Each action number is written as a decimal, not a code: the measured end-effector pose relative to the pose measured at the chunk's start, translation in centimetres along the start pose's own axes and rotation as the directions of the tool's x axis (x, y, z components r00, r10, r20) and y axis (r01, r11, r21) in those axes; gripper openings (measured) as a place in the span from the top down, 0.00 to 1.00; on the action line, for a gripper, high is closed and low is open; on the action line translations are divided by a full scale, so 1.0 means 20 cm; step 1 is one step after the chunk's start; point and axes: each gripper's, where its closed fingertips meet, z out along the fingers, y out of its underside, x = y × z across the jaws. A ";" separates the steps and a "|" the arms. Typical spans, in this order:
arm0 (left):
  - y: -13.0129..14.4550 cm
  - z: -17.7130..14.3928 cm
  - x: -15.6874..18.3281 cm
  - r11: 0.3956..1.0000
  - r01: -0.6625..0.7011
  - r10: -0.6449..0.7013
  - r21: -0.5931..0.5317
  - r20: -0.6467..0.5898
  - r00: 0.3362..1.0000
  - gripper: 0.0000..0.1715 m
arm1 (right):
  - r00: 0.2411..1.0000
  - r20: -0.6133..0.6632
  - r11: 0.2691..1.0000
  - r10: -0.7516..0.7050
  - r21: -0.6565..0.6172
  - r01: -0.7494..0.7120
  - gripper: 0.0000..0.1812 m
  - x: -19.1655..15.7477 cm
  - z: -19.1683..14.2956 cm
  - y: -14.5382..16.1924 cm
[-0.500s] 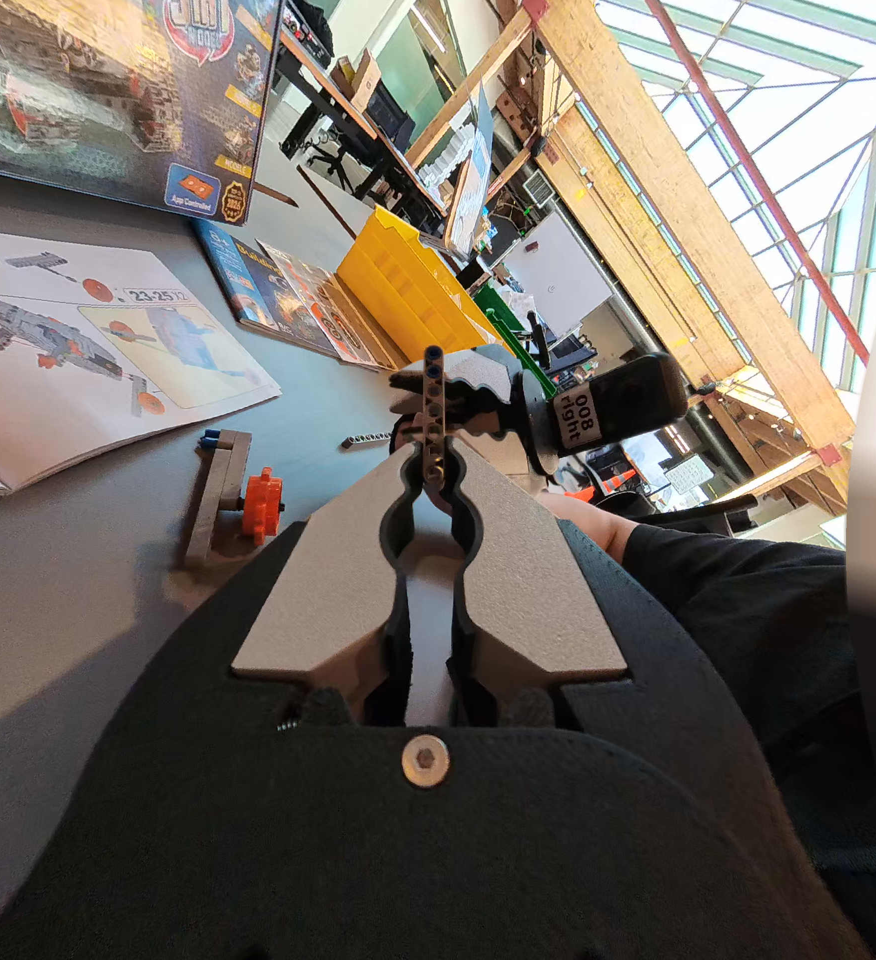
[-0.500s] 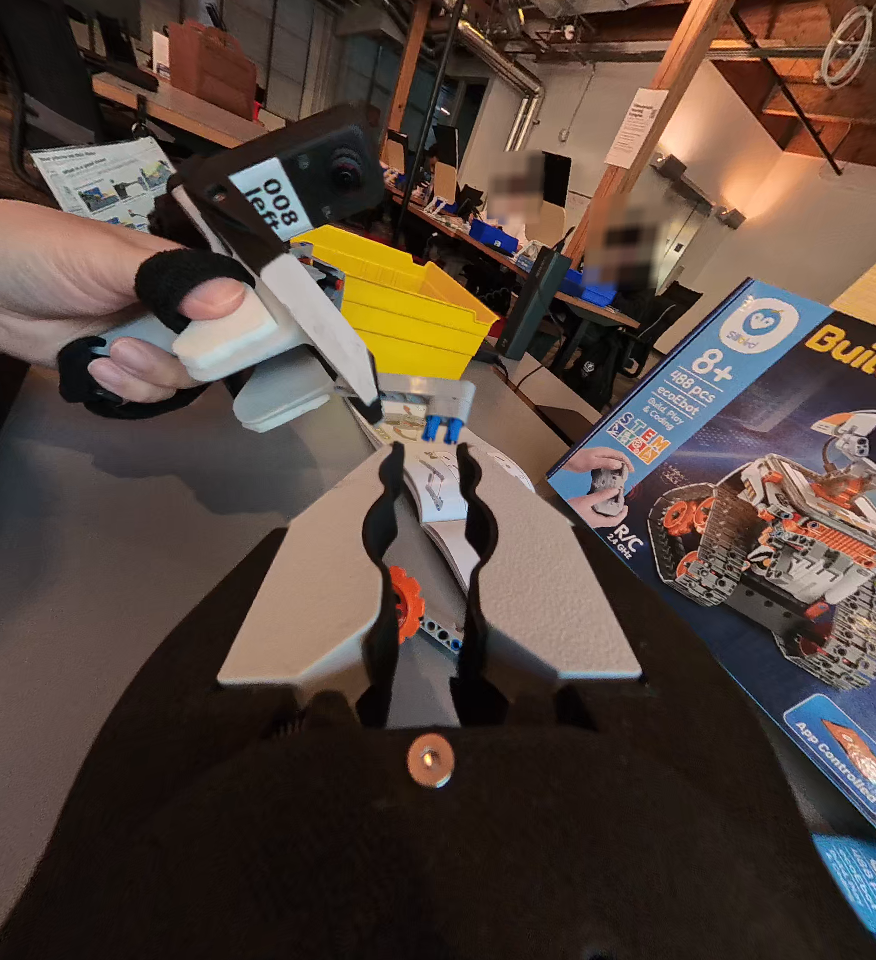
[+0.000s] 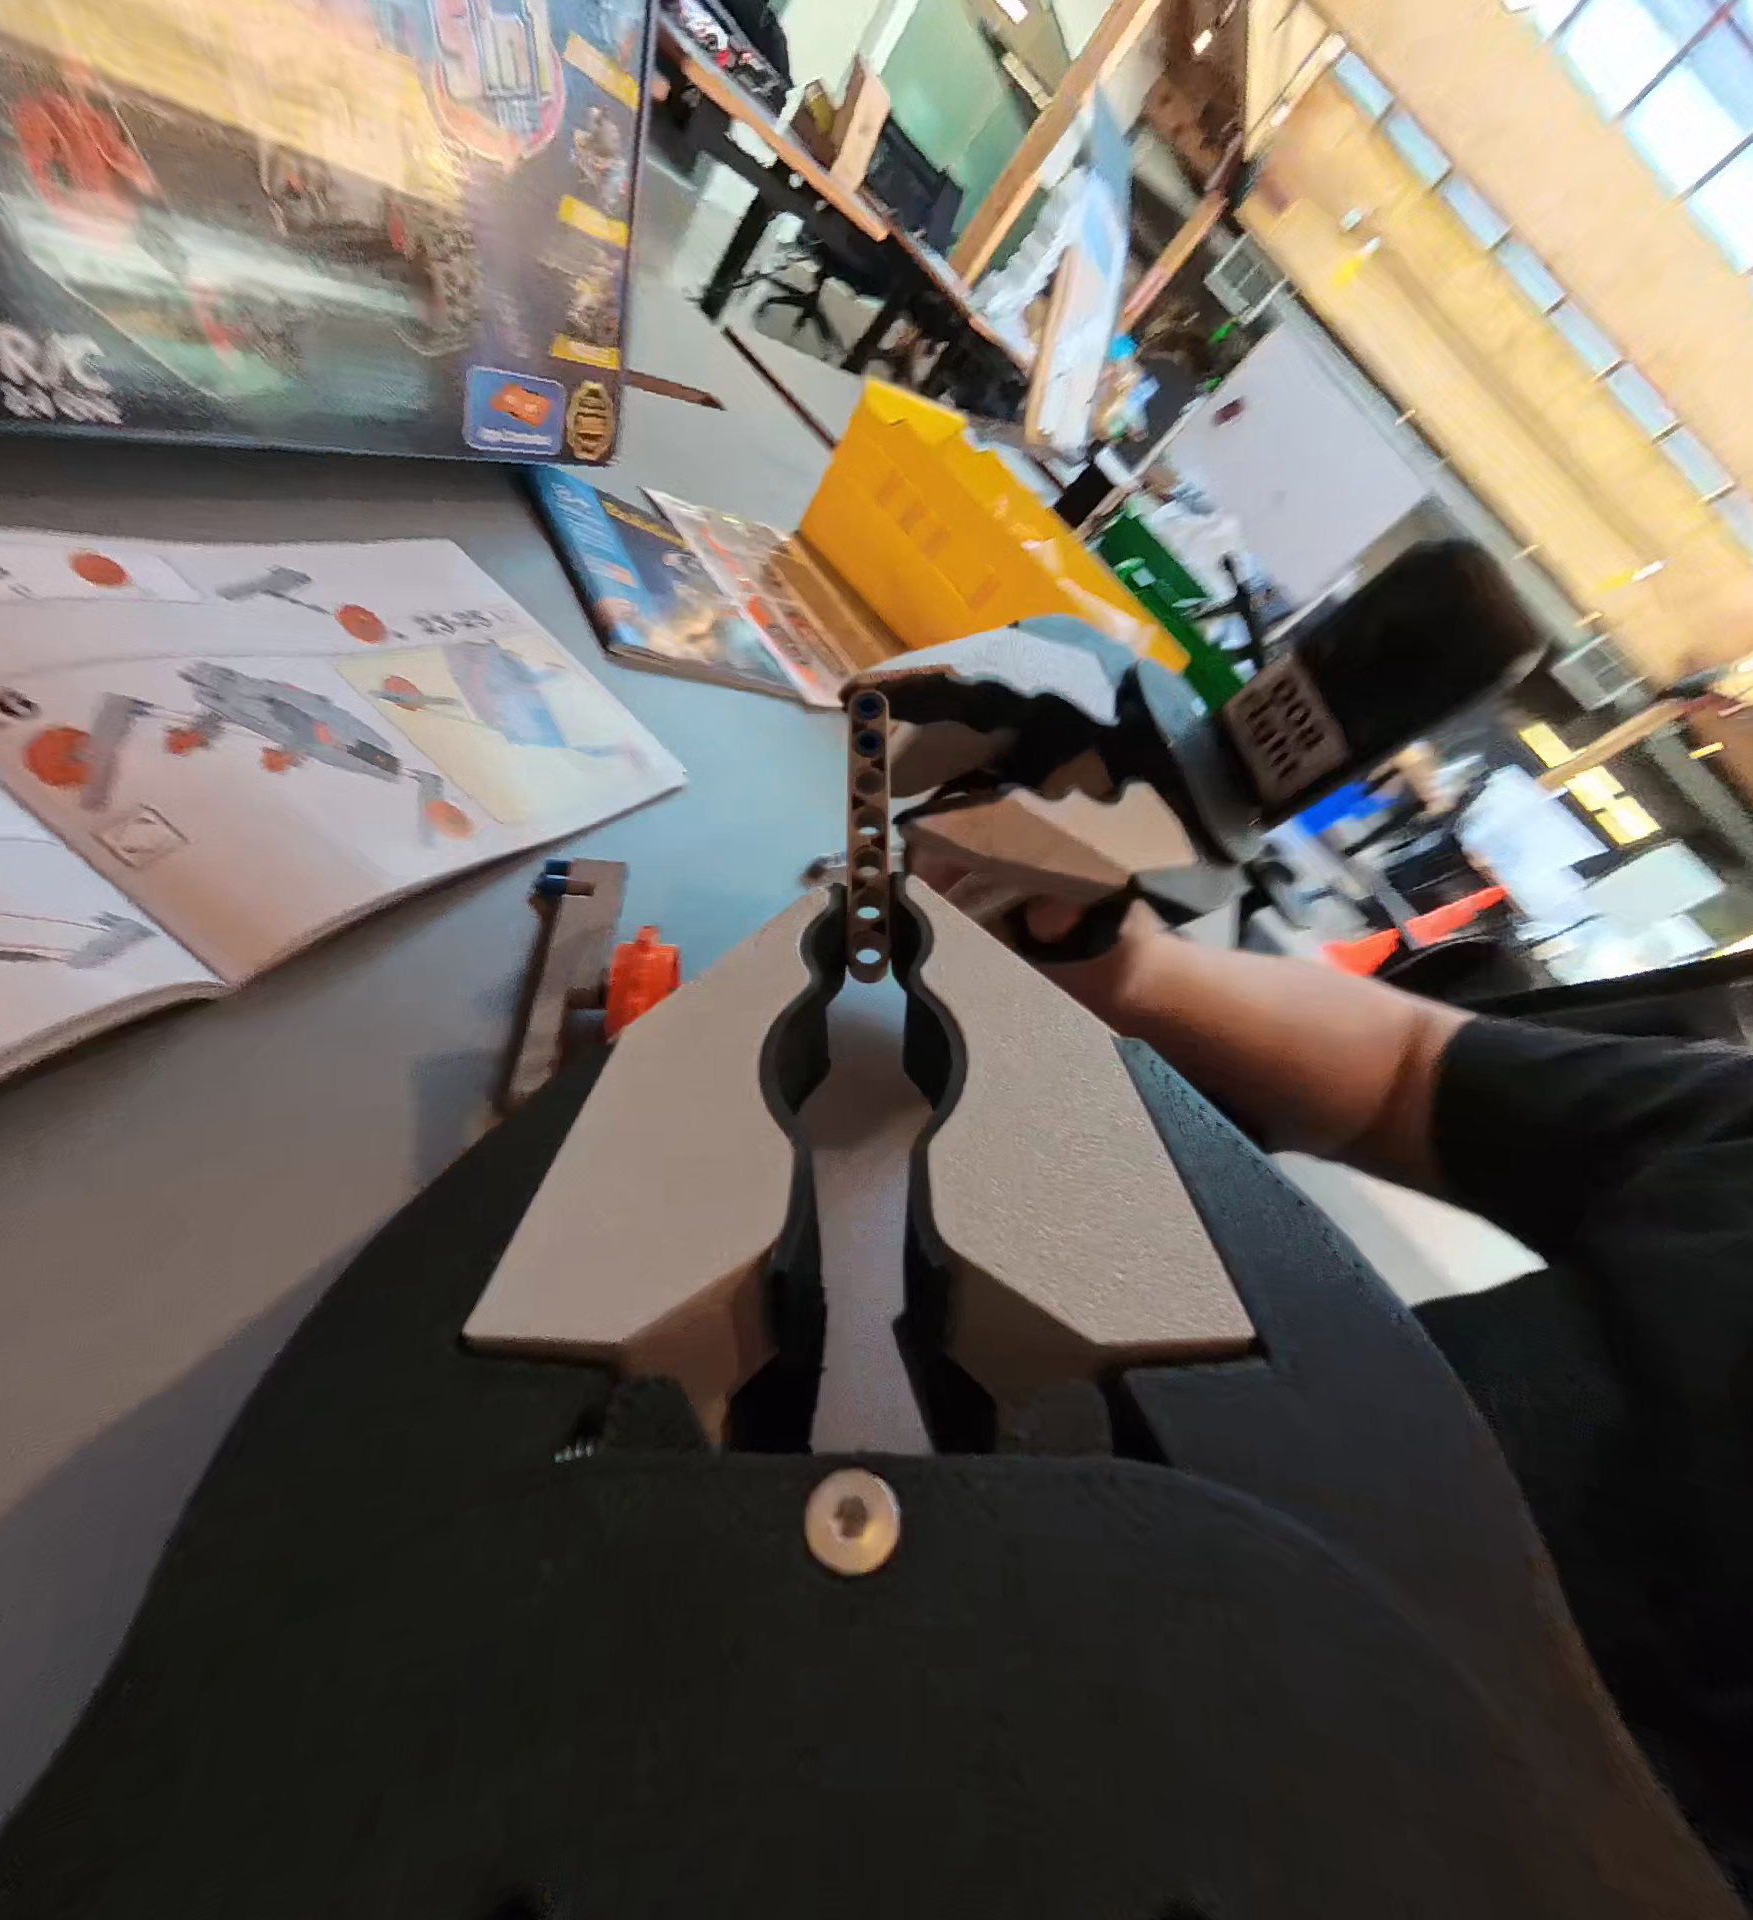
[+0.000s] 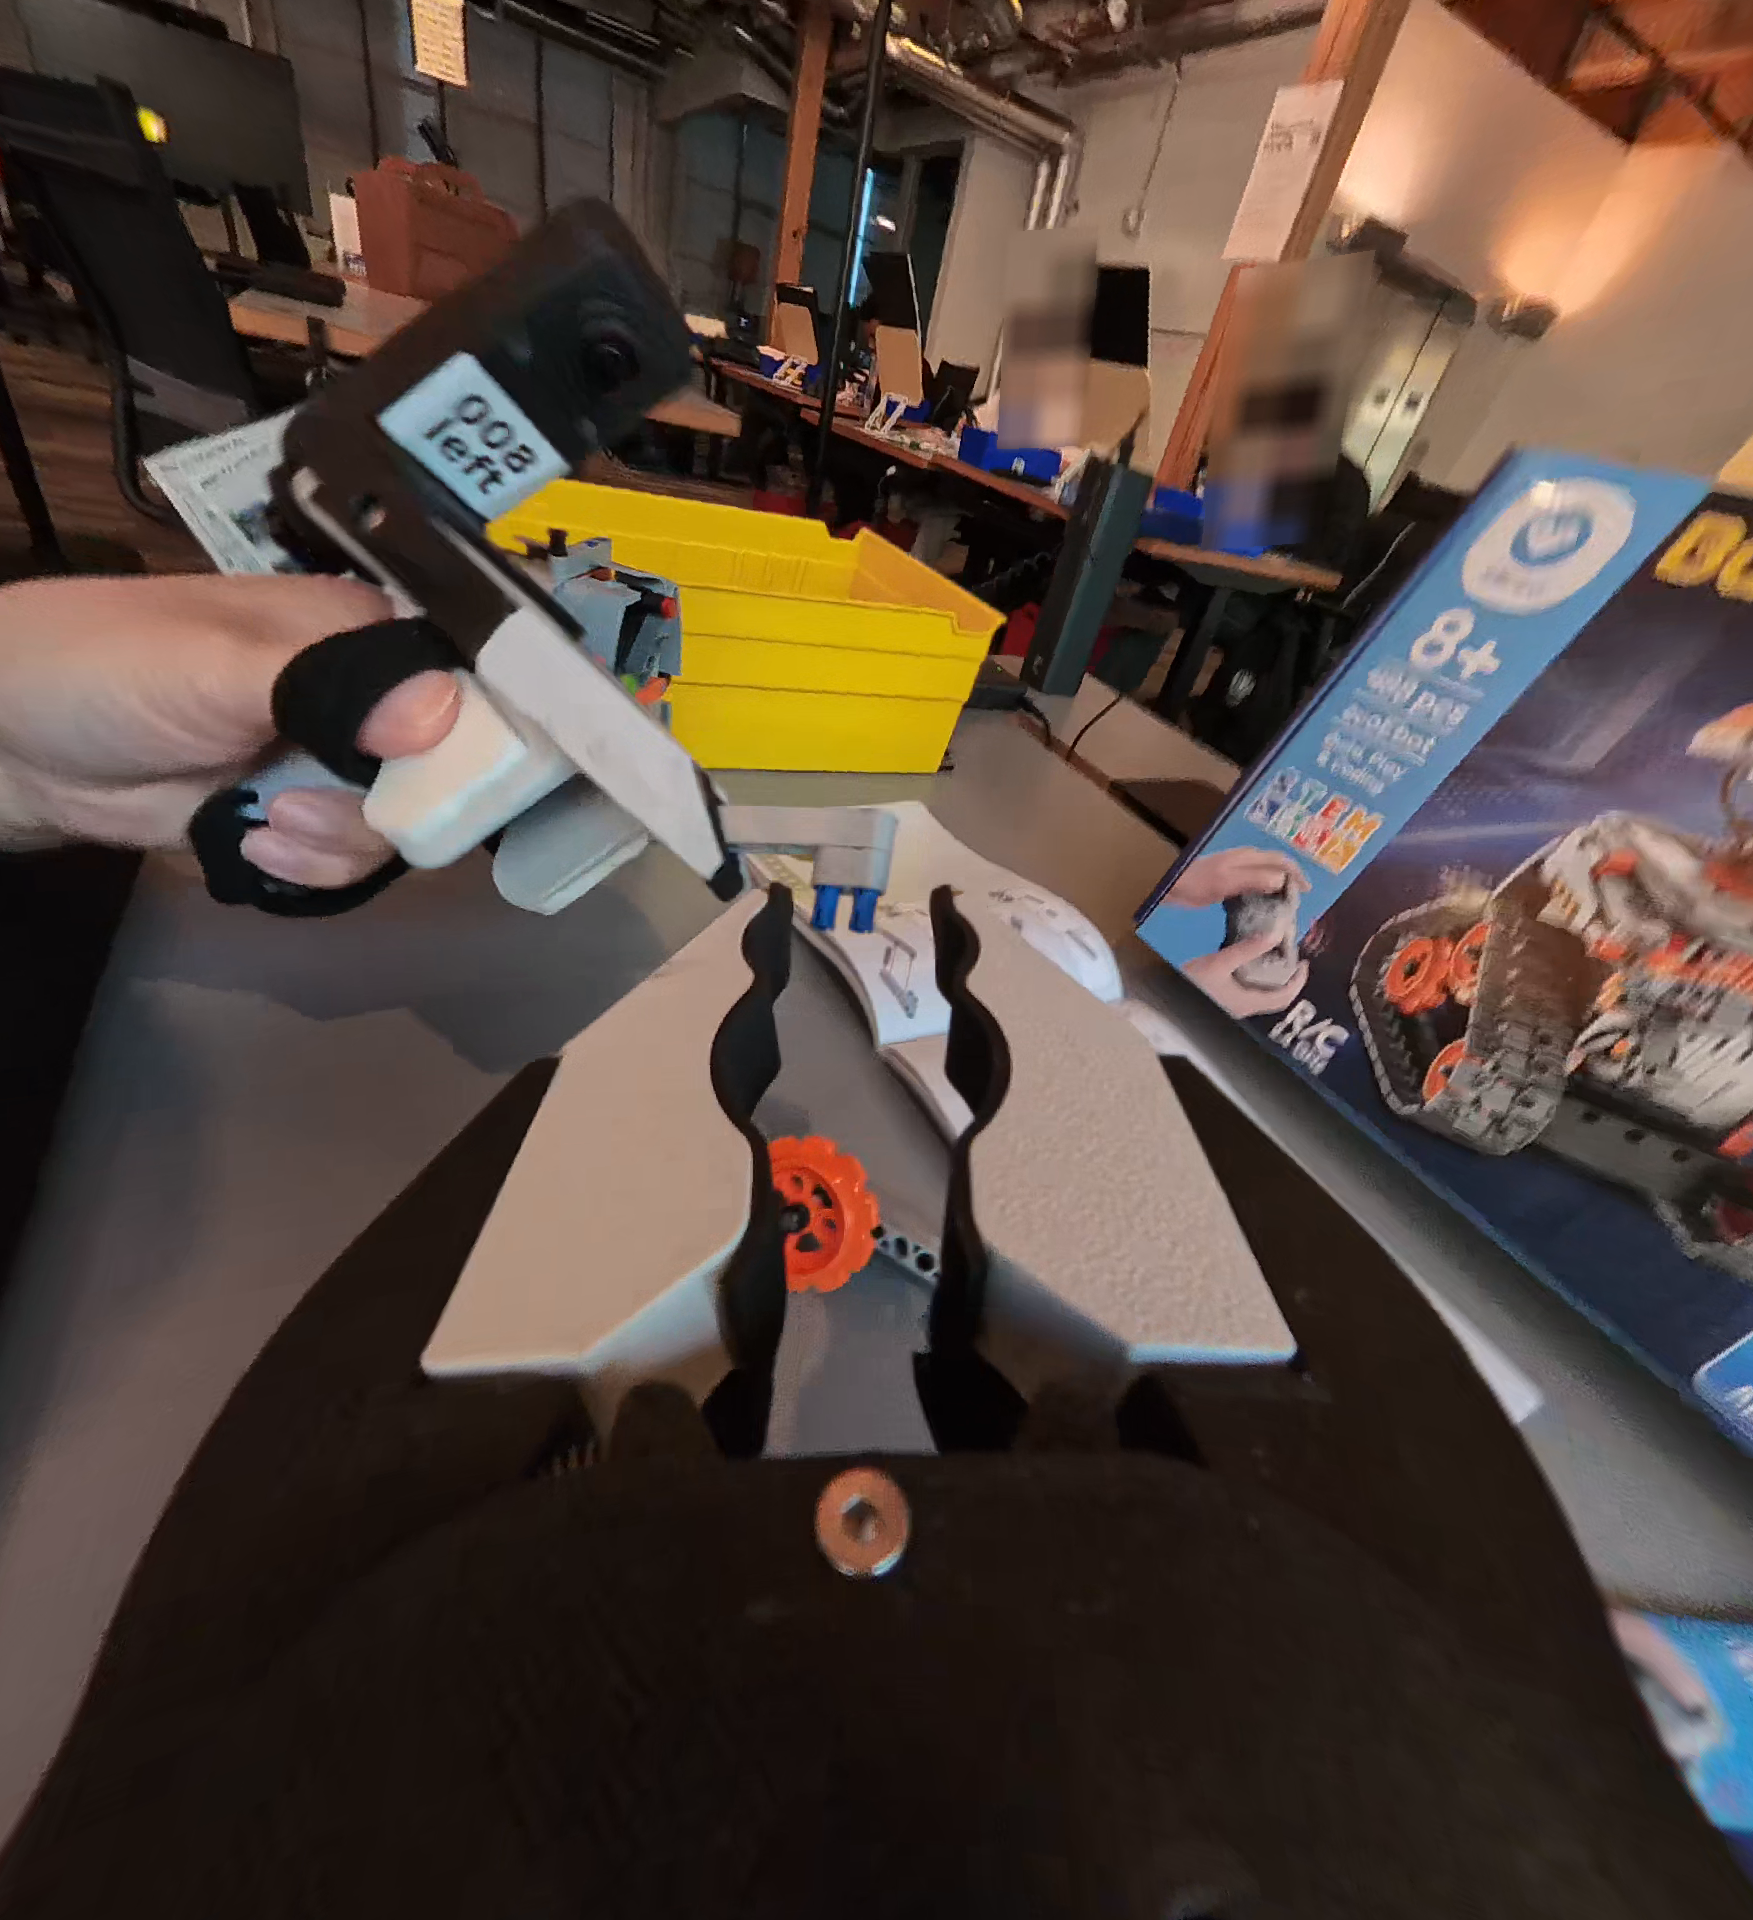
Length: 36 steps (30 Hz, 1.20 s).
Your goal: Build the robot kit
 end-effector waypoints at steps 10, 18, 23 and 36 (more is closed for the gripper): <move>0.00 0.01 -0.05 0.748 -0.617 0.658 -0.245 0.396 0.640 0.97 | 0.595 0.264 0.619 0.759 -0.009 -0.786 0.80 0.00 -0.02 -0.01; 0.04 0.03 -0.04 0.902 -0.405 0.430 -0.148 0.275 0.860 0.97 | 0.739 0.219 0.749 0.638 0.048 -0.661 0.81 0.05 -0.04 -0.02; 0.03 0.02 -0.03 0.963 -0.256 0.267 -0.080 0.194 0.944 0.97 | 0.873 0.132 0.881 0.470 -0.004 -0.474 0.82 0.06 -0.04 0.03; -0.02 -0.02 -0.10 0.357 -0.735 0.879 -0.576 0.474 0.055 0.97 | 0.403 0.176 0.422 0.898 -0.089 -0.902 0.73 -0.01 -0.01 0.11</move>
